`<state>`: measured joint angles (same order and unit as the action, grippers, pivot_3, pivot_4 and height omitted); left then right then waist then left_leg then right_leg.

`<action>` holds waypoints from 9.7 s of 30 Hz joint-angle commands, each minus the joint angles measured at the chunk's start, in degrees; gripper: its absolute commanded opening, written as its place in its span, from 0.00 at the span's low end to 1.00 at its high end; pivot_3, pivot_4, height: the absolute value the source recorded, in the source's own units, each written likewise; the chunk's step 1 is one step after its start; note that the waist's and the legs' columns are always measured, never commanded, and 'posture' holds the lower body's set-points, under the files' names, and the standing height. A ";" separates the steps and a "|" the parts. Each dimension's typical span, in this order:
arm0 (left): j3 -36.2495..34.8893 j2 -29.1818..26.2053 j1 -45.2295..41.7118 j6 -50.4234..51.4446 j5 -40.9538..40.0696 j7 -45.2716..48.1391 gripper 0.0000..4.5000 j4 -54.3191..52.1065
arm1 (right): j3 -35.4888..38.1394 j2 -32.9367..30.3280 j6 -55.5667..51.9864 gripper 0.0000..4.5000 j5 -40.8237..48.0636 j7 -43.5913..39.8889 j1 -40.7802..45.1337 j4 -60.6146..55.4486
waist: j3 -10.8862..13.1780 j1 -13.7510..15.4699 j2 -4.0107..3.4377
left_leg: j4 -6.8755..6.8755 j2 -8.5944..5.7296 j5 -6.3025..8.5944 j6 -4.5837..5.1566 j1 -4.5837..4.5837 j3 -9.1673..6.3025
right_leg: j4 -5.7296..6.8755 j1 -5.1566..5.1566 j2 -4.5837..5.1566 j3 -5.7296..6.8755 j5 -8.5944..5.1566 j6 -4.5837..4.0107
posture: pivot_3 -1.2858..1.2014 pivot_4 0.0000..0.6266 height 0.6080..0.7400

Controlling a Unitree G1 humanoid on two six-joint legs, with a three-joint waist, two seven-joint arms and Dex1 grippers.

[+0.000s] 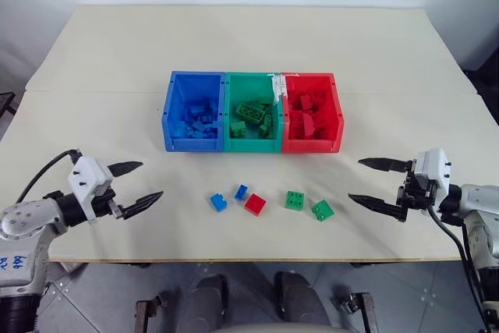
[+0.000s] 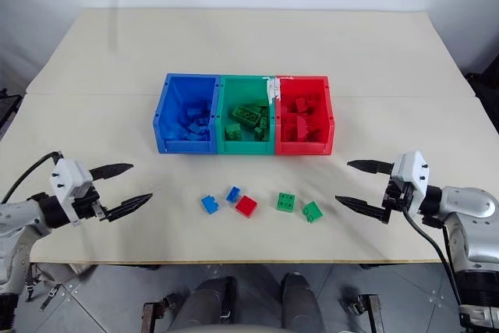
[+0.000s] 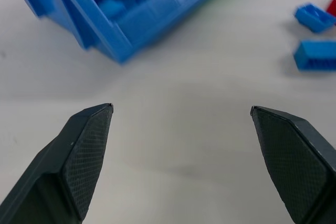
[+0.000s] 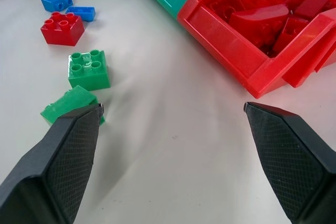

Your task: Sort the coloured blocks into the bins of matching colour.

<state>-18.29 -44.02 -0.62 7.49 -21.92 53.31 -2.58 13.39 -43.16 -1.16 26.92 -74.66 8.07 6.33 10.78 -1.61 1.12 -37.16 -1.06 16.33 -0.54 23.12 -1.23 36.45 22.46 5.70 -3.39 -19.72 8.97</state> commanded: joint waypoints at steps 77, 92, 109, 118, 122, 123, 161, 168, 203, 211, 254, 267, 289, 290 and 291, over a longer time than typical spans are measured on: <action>-3.57 5.59 14.90 0.61 -2.57 -5.52 1.00 -17.63 | -22.93 28.33 -7.68 0.43 -12.83 24.71 48.29 24.22 | -0.04 -0.32 0.02 | -0.16 0.62 0.20 -0.31 0.13 0.37 | 0.54 0.60 0.02 1.38 0.28 -0.77 | 0.52 0.24 1.00; 3.37 5.47 8.20 3.03 -2.48 -4.53 1.00 -19.15 | -12.32 13.17 -12.92 0.99 -3.76 10.41 30.41 1.50 | -0.05 0.24 0.02 | -0.14 0.69 0.21 -0.27 0.13 0.46 | 0.39 0.51 0.00 1.70 0.30 -0.81 | 0.52 0.24 1.00; 13.10 3.60 -8.72 -0.48 -2.26 11.51 1.00 -3.66 | 14.11 0.07 0.69 0.99 -0.08 5.82 -15.86 -10.70 | -0.03 -0.07 -0.02 | -0.05 0.76 0.37 0.07 -0.73 0.77 | 0.04 -0.26 -0.15 1.46 0.32 -0.76 | 0.52 0.24 1.00; 9.63 3.27 -4.67 -1.85 -1.32 9.74 1.00 -5.69 | -0.40 -0.41 -5.17 0.99 1.61 1.95 -4.07 -13.14 | -0.03 -0.08 -0.03 | 0.12 1.18 0.59 -0.03 -1.67 0.98 | -0.33 -1.08 0.01 1.49 0.36 -0.83 | 0.52 0.24 1.00; 6.27 2.57 1.04 -1.40 -1.87 7.77 1.00 -8.51 | -12.11 1.07 -11.84 0.99 -0.57 0.60 4.35 -14.19 | -0.03 -0.09 -0.02 | 0.12 1.25 0.75 -0.04 -1.57 0.97 | -0.42 -0.97 0.02 1.52 0.35 -0.88 | 0.52 0.24 1.00; 5.52 2.46 2.22 -1.25 -2.07 7.28 1.00 -9.07 | -14.41 1.55 -12.90 0.99 -1.96 1.13 6.15 -13.36 | -0.03 -0.05 -0.02 | 0.11 1.25 0.79 -0.03 -1.54 0.97 | -0.46 -0.95 0.04 1.52 0.35 -0.88 | 0.52 0.24 1.00; -3.08 7.47 17.77 5.19 -4.48 -8.49 1.00 -25.69 | -23.02 27.52 1.07 0.41 -18.43 18.40 52.35 31.92 | 0.00 -0.17 -0.08 | -0.07 0.78 0.86 -0.05 -0.75 0.88 | -0.35 -0.38 0.82 3.21 0.33 -0.94 | 0.52 0.24 1.00; -2.13 7.39 17.79 5.49 -4.91 -8.70 1.00 -26.24 | -20.72 24.57 -1.35 0.92 -14.94 13.12 49.67 26.34 | 0.00 -0.37 -0.08 | -0.01 0.81 0.90 0.00 -0.50 1.00 | -0.33 -0.09 0.78 3.37 0.33 -0.93 | 0.52 0.24 1.00; 10.39 2.20 -8.07 -0.95 -2.40 9.04 1.00 -4.33 | -5.58 0.86 -2.68 0.99 -0.43 -0.92 -1.67 -10.27 | 0.03 -0.04 -0.19 | -0.18 1.32 1.09 -0.05 -1.90 1.26 | -0.85 -1.59 0.94 3.92 0.53 -0.92 | 0.52 0.24 1.00; 2.56 2.24 6.30 -2.16 -3.47 6.30 1.00 -8.58 | -23.59 10.51 -16.53 0.99 -5.63 7.20 10.63 -15.34 | 0.04 1.10 -0.19 | -0.12 1.30 1.11 -0.09 -1.40 1.38 | -0.76 -0.92 0.99 3.93 0.49 -0.99 | 0.52 0.24 1.00; 8.48 8.52 -1.30 8.12 -6.74 -6.01 1.00 -22.15 | -10.89 12.31 -5.97 0.78 -12.03 21.88 40.75 22.18 | 0.06 0.01 -0.22 | -0.46 1.08 1.24 0.18 -0.93 1.43 | -0.63 -0.78 1.00 4.60 0.57 -0.89 | 0.52 0.24 1.00; -3.38 2.06 10.19 -1.48 -4.50 2.97 1.00 -9.19 | -3.85 0.59 -7.07 0.99 7.56 -10.42 17.24 -0.76 | 0.14 0.74 -0.36 | -0.55 1.10 1.30 0.28 -0.92 1.46 | -0.88 -0.89 1.03 4.61 0.57 -0.87 | 0.52 0.24 1.00; 8.97 0.25 4.81 7.39 -3.73 3.00 1.00 -16.21 | -2.83 -4.25 4.41 0.99 11.57 -16.03 4.62 -0.80 | 0.21 0.55 -0.47 | -0.57 0.92 1.40 0.32 -1.03 1.47 | -0.83 -0.92 1.71 4.82 0.63 -0.86 | 0.52 0.24 1.00; 10.87 0.84 4.14 8.14 -2.91 2.06 1.00 -17.57 | -2.61 -4.04 4.26 0.99 11.64 -15.38 4.33 -1.31 | 0.20 0.58 -0.47 | -0.57 0.92 1.40 0.32 -1.03 1.48 | -0.83 -0.92 1.68 4.82 0.63 -0.86 | 0.52 0.24 1.00; 12.83 1.63 3.27 9.33 -1.56 0.43 1.00 -18.16 | -2.49 -3.87 4.01 0.99 11.72 -14.86 3.94 -1.92 | 0.21 0.63 -0.47 | -0.57 0.90 1.40 0.33 -1.03 1.49 | -0.82 -0.92 1.61 4.82 0.63 -0.86 | 0.52 0.24 1.00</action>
<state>-7.53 -42.90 3.35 15.24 -24.80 55.81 -18.00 8.92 -47.03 2.40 37.77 -88.23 12.32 6.66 10.99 -0.97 0.65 -37.75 -0.16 17.72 -0.21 22.09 0.26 35.62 21.54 7.20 1.42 -19.08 8.12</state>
